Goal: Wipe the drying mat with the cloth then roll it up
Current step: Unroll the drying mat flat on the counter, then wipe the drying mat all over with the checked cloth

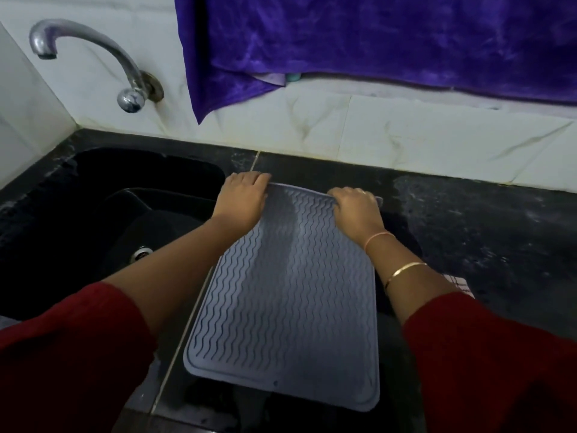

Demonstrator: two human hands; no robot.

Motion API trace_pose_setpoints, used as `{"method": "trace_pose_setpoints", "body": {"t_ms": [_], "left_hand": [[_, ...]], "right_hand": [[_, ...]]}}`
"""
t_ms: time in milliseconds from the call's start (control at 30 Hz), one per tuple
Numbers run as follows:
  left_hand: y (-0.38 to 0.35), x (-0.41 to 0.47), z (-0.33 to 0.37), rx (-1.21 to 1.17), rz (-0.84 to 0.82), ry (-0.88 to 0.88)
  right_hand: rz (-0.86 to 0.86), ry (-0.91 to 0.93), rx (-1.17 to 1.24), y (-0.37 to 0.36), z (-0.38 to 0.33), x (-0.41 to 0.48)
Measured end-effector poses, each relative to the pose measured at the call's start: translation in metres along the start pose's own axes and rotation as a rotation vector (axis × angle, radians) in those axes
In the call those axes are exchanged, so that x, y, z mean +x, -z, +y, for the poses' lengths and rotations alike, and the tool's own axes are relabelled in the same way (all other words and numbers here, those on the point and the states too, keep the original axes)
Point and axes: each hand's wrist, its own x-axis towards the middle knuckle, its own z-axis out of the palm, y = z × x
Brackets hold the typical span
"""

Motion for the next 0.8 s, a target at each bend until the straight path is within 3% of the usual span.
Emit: {"method": "trace_pose_setpoints", "body": {"t_ms": [133, 433, 800], "left_hand": [[-0.013, 0.003, 0.005, 0.069, -0.049, 0.094], [-0.037, -0.044, 0.019, -0.162, -0.272, 0.18], [-0.039, -0.101, 0.072, -0.307, -0.29, 0.118]], "right_hand": [[-0.046, -0.025, 0.06, -0.011, 0.0, 0.005], [0.097, -0.261, 0.358, -0.017, 0.007, -0.058], [0.115, -0.732, 0.026, -0.002, 0.063, -0.16]]}}
